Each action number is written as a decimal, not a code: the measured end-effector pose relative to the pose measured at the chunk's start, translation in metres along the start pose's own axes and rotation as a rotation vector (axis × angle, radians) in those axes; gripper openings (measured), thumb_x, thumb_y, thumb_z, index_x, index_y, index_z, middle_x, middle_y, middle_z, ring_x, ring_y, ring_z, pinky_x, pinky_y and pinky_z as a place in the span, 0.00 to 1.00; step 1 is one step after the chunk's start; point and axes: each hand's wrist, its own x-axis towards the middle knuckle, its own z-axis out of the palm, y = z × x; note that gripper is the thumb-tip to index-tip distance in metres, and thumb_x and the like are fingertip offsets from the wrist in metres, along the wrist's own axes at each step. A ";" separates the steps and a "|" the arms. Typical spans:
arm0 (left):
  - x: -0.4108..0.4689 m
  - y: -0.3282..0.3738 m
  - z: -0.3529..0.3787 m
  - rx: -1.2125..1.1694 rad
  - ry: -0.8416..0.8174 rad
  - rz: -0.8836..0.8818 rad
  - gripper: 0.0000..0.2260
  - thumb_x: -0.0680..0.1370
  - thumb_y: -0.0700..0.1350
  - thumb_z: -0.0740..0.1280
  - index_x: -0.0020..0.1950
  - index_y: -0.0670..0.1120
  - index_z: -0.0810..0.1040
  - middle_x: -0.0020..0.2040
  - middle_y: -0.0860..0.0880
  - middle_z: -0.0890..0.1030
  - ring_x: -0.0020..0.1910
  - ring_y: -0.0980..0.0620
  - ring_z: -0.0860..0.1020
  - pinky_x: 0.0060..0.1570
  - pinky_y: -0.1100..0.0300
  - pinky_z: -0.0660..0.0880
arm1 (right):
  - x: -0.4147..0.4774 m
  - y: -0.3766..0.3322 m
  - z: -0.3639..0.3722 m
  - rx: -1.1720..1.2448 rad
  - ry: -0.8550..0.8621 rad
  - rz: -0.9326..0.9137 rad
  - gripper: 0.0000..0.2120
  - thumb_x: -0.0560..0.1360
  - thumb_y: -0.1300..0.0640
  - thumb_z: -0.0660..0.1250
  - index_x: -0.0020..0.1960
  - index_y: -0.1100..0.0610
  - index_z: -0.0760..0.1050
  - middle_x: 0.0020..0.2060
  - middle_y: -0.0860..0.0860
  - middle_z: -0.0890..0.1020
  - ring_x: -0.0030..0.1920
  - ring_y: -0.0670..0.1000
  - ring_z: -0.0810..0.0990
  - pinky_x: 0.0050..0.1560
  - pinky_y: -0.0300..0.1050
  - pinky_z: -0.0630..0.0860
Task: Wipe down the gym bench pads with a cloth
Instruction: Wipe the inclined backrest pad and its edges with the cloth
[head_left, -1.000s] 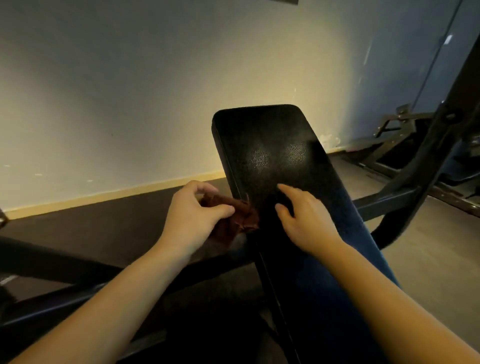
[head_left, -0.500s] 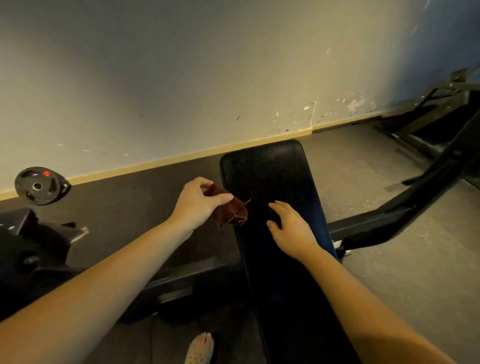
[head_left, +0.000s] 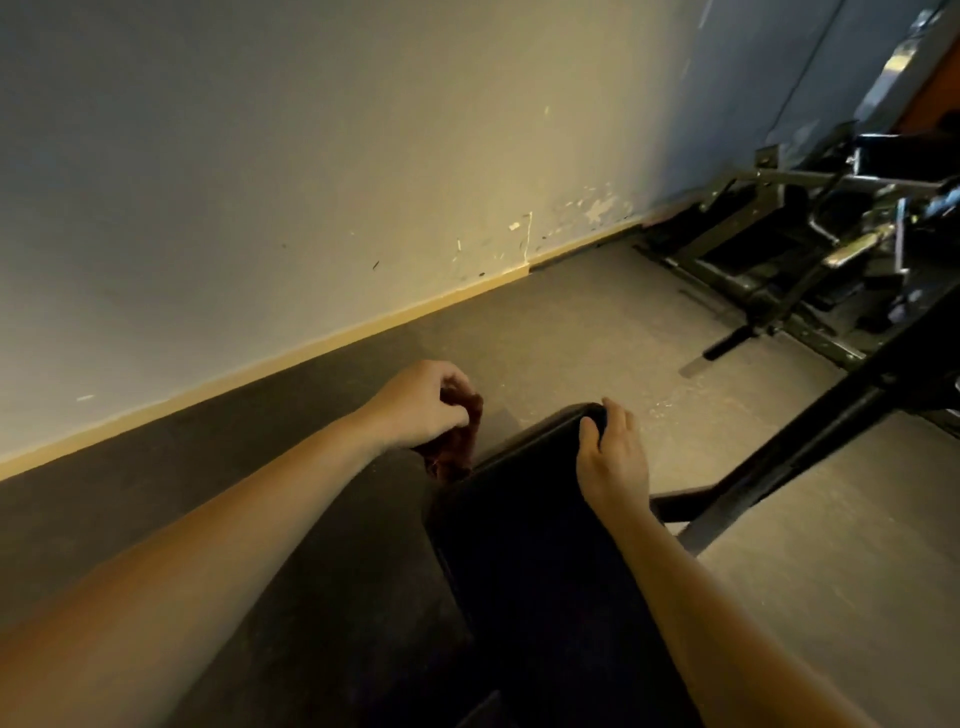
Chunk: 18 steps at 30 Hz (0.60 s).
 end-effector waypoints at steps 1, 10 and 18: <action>0.013 -0.004 0.002 0.008 -0.070 0.008 0.09 0.78 0.44 0.72 0.58 0.52 0.82 0.54 0.53 0.82 0.56 0.51 0.80 0.49 0.59 0.78 | 0.003 0.000 0.007 0.028 0.036 0.028 0.22 0.85 0.50 0.56 0.76 0.59 0.65 0.71 0.56 0.71 0.70 0.57 0.71 0.71 0.53 0.68; 0.067 -0.016 0.050 -0.060 -0.208 0.189 0.08 0.79 0.46 0.72 0.57 0.55 0.84 0.51 0.59 0.84 0.52 0.63 0.80 0.56 0.62 0.76 | -0.009 0.016 0.045 -0.065 0.226 -0.039 0.24 0.85 0.50 0.55 0.80 0.53 0.59 0.78 0.51 0.63 0.78 0.51 0.61 0.79 0.50 0.55; 0.089 -0.027 0.064 -0.301 -0.231 0.220 0.08 0.78 0.44 0.73 0.57 0.51 0.85 0.50 0.56 0.86 0.52 0.60 0.83 0.58 0.62 0.78 | -0.006 0.023 0.054 -0.100 0.288 -0.100 0.25 0.84 0.49 0.52 0.80 0.56 0.60 0.78 0.52 0.63 0.79 0.52 0.61 0.79 0.56 0.58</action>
